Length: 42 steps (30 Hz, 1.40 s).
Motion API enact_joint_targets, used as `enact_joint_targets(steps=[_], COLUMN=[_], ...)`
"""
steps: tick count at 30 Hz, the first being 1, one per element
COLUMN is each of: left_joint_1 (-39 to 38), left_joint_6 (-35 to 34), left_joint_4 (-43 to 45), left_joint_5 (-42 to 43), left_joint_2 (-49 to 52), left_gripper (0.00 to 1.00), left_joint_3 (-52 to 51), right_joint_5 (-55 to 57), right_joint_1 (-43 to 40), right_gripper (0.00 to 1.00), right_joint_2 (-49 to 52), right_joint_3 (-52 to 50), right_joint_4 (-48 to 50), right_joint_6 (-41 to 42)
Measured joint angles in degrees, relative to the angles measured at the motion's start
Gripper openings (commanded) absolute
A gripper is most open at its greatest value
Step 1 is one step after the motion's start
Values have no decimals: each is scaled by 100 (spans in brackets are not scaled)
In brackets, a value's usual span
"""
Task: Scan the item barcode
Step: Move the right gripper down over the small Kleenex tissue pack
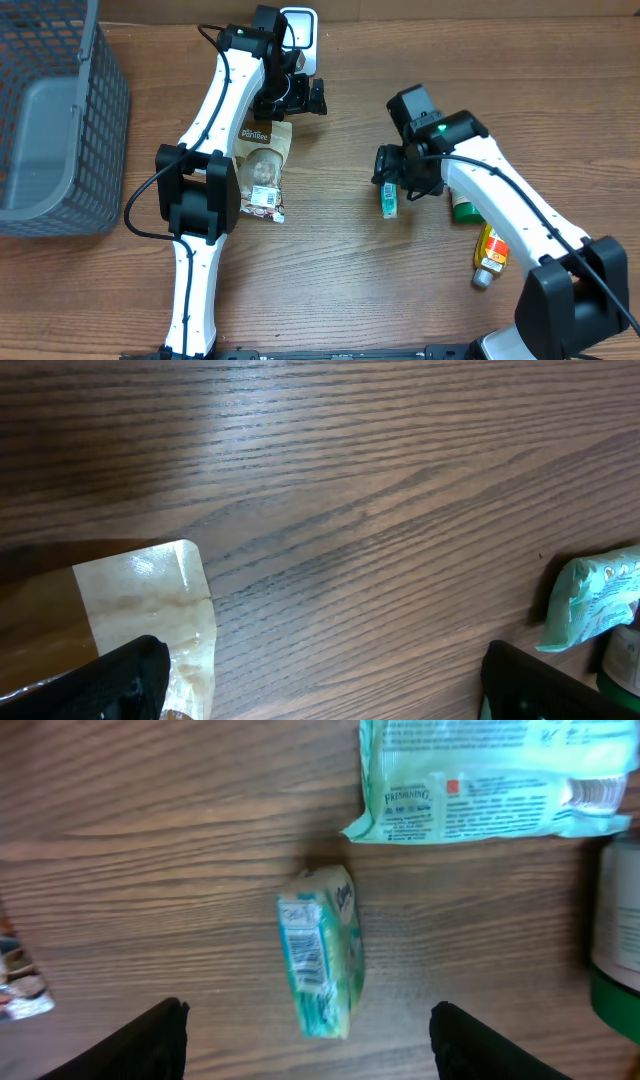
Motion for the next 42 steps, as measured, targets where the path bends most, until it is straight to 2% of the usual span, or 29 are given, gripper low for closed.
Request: enact_joint_targets(steps=[5,16,35,40,42], left_joint_1=[0,0,0,0,0], left_joint_6=[0,0,0,0,0], left_joint_4=[0,0,0,2,0], left_joint_5=[0,0,0,0,0], left_joint_2=[0,0,0,0,0], left_gripper=[100,100,100,100,100], left_joint_3=[0,0,0,0,0], right_joint_5=[-4,-11,-92,-85,-83], right_joint_1=[0,0,249,282,280], right_gripper=[71,70,70,50,37], right_joint_2=[15,22,142,203,205], right_joint_3=[-448,-1493,-1572,-1572,-1572], right_joint_4=[520,1703,1934,1934,1941], right_joint_6=[4,2,-2,-35,-28])
